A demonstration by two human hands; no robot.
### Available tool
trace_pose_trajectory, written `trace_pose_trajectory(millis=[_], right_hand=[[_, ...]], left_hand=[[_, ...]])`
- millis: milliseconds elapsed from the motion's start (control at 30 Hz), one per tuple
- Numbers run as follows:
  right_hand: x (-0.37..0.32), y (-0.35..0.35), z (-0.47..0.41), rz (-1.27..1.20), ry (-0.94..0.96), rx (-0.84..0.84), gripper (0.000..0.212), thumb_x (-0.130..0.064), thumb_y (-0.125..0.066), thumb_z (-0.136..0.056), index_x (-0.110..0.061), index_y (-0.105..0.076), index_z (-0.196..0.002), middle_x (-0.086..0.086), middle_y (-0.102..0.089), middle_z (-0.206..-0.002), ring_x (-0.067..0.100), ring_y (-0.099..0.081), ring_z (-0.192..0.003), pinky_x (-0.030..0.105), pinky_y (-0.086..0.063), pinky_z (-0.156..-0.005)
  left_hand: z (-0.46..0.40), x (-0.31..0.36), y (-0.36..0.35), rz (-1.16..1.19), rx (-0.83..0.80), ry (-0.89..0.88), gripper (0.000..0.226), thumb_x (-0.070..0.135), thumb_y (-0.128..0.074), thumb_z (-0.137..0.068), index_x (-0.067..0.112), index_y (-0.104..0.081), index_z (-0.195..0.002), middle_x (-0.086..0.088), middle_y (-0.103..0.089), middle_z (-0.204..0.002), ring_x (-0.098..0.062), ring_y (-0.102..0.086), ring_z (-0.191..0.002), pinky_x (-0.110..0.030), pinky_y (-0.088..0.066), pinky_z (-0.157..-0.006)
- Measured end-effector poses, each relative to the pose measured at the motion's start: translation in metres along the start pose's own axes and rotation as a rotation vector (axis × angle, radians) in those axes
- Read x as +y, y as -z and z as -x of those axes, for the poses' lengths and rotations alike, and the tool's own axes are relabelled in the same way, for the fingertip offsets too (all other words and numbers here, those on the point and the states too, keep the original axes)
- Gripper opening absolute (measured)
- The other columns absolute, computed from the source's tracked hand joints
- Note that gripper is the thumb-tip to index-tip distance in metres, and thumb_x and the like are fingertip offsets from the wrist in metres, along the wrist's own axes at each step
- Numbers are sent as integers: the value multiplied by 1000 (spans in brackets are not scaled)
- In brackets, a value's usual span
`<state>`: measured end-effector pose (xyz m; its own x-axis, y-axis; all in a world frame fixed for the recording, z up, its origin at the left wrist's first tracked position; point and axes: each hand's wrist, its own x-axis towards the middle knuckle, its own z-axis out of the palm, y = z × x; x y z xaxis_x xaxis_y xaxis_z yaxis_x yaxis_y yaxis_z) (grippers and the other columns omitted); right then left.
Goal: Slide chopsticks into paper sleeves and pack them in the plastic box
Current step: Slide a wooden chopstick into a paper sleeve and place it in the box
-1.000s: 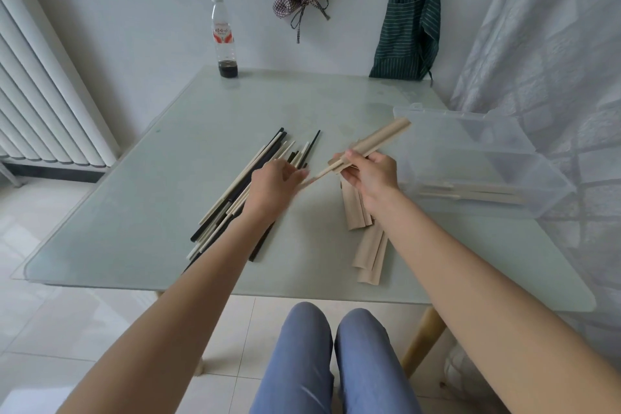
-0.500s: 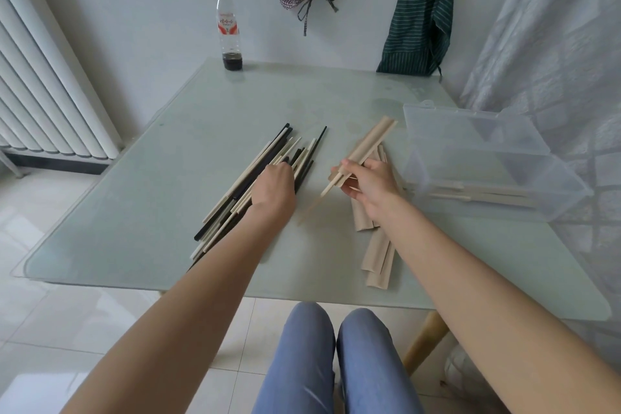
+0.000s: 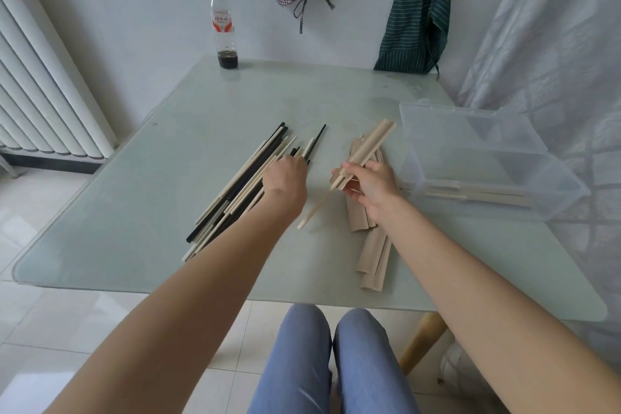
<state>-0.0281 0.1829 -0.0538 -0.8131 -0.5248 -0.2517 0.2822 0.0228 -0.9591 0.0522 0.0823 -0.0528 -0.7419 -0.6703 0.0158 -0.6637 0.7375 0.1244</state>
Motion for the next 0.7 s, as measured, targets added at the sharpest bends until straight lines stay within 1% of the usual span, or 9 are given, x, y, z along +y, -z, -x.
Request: trace_pose_trajectory(millis=[67, 133, 267, 333, 400, 467, 533, 600, 700], right_hand=[[-1, 2, 0, 5, 5, 9, 11, -6, -56, -90, -10, -57, -80, 6, -67, -78, 16, -63, -68, 18, -51, -54], [-2, 4, 0, 0, 9, 12, 11, -5, -56, -90, -10, -57, -80, 7, -67, -78, 16, -64, -68, 17, -50, -51], [-2, 5, 0, -15, 0, 14, 12, -4, -54, -90, -9, -57, -80, 7, -66, -77, 14, -63, -66, 13, -47, -46], [-1, 5, -1, -23, -13, 2, 11, -4, -54, -91, -9, -56, -81, 7, -66, -76, 14, -63, -65, 14, -47, -46], [0, 4, -1, -10, -19, -10, 11, -5, -54, -91, -10, -56, -82, 6, -67, -77, 13, -63, -66, 17, -48, -50], [1, 3, -1, -1, -17, -15, 10, -6, -54, -91, -11, -56, -82, 6, -67, -78, 14, -64, -67, 19, -48, -54], [1, 3, -2, 2, -13, -14, 8, -7, -55, -91, -10, -57, -84, 5, -68, -78, 14, -64, -69, 21, -48, -57], [2, 4, -3, 9, -13, -9, 6, -8, -55, -91, -10, -56, -86, 5, -68, -78, 14, -64, -71, 22, -48, -58], [2, 6, -3, 11, -18, 1, 6, -7, -55, -90, -10, -57, -85, 5, -68, -79, 14, -64, -72, 22, -47, -58]], left_hand=[[-1, 5, 0, -34, 4, -35, 33, -13, -54, -82, 4, -59, -109, -11, -61, -112, -29, -62, -103, -27, -42, -66], [-1, 7, 1, -33, 7, -51, 34, -15, -54, -81, 3, -59, -109, -12, -62, -112, -29, -62, -103, -27, -42, -66], [1, 2, 2, 92, 5, 30, 26, -16, -49, -82, 0, -59, -101, -17, -62, -109, -34, -62, -100, -31, -41, -66], [2, -3, 6, 179, -1, 104, 19, -17, -46, -82, 0, -55, -86, -19, -60, -108, -37, -59, -97, -33, -39, -67], [3, -8, 8, 228, -4, 154, 26, -19, -44, -80, 4, -42, -69, -19, -58, -107, -37, -58, -96, -34, -39, -67], [2, -13, 8, 259, -5, 176, 33, -18, -47, -79, 7, -34, -62, -19, -59, -105, -37, -59, -95, -34, -38, -65], [-2, -14, 7, 272, -24, 176, 37, -14, -55, -81, 9, -32, -61, -16, -59, -100, -34, -58, -90, -32, -37, -63], [-5, -13, 6, 264, -61, 179, 39, -7, -60, -83, 10, -32, -62, -12, -52, -91, -32, -57, -87, -31, -37, -62], [-6, -13, 5, 237, -107, 183, 32, -3, -58, -85, 9, -35, -66, -6, -44, -81, -26, -47, -75, -29, -36, -59]])
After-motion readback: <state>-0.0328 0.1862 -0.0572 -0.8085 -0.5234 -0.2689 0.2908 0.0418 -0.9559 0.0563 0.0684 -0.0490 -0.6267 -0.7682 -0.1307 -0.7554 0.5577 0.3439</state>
